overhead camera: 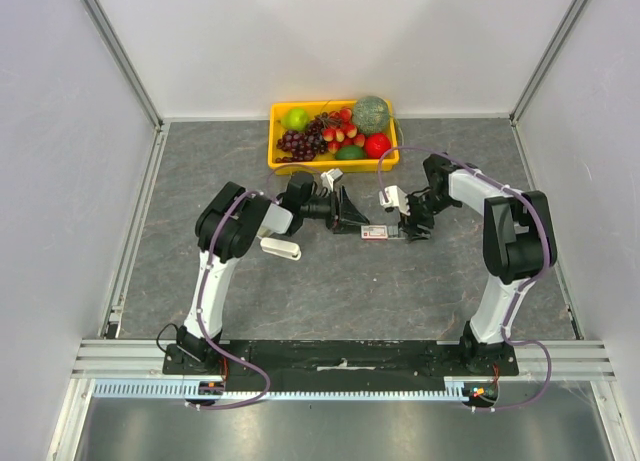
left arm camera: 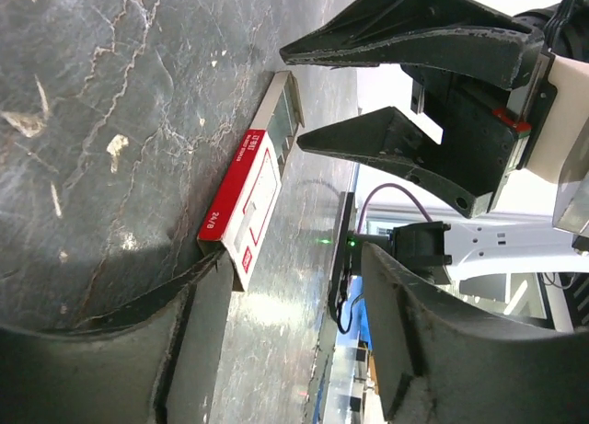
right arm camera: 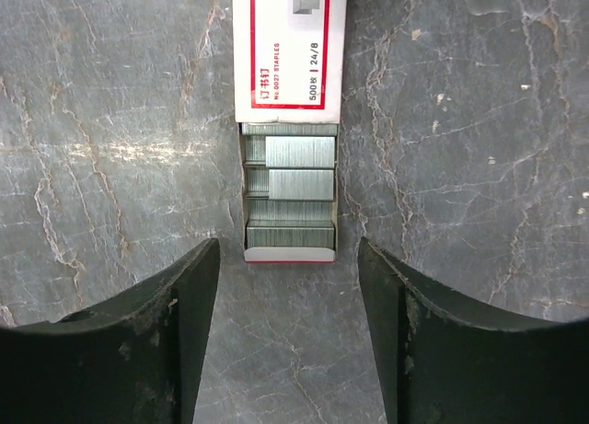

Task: Load the staples into the stapler
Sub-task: Open the staple box at the center of the board.

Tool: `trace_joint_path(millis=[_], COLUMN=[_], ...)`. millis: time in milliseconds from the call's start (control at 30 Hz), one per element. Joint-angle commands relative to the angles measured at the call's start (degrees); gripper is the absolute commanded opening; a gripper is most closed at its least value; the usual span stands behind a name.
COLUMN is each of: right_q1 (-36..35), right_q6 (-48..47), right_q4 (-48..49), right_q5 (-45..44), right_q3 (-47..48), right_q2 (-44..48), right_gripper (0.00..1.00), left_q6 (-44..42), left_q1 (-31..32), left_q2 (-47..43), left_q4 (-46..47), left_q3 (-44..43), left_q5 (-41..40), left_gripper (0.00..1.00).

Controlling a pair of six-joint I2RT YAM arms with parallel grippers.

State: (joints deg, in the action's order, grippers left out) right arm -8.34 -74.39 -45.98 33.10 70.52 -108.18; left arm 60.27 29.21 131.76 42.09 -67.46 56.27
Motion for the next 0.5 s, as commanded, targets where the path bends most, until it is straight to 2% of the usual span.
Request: trace_joint_path(millis=[0, 67, 167, 333, 367, 467], right_q1=[0.5, 0.6, 0.5, 0.2, -0.2, -0.2], right_q6=[2.6, 4.6, 12.1, 29.2, 34.8, 41.5], right_q4=[-0.7, -0.5, 2.0, 11.9, 13.9, 14.7], right_q5=[0.2, 0.6, 1.5, -0.6, -2.3, -2.2], right_q3=[1.4, 2.2, 2.4, -0.8, -1.3, -1.7], right_q2=[4.1, 5.5, 7.6, 12.0, 12.4, 13.6], right_gripper=[0.69, 0.69, 0.7, 0.71, 0.71, 0.71], left_q6=[-4.7, -5.9, -6.9, -9.4, -9.8, -11.0], left_q1=[-0.5, -0.6, -0.6, -0.6, -0.6, -0.7], left_q2=[0.0, -1.1, -1.9, -3.4, -3.6, -4.6], left_q4=[-5.8, -7.5, -8.8, -11.6, -11.9, -13.0], left_q3=[0.2, 0.3, 0.4, 0.6, 0.8, 1.0], left_q5=[-2.1, -2.2, -2.1, -2.1, -2.3, -2.3], left_gripper=[0.68, 0.76, 0.78, 0.99, 0.99, 1.0])
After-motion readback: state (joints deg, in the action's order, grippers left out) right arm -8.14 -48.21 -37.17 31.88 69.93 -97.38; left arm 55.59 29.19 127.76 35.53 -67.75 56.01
